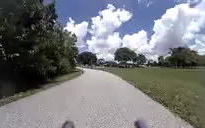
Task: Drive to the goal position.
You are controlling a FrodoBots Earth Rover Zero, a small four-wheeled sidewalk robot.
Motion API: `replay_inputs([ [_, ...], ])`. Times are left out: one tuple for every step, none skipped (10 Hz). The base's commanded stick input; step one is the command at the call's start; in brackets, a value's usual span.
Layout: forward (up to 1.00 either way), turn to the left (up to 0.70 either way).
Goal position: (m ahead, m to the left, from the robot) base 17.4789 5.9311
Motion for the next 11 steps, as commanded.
replay_inputs([
  [0.5, 0.0],
  [0.5, 0.0],
  [0.5, 0.0],
  [0.5, 0.0],
  [0.5, 0.0],
  [0.5, 0.0],
  [0.5, 0.0],
  [0.5, 0.02],
  [0.5, 0.18],
  [0.5, 0.25],
  [0.5, 0.09],
])
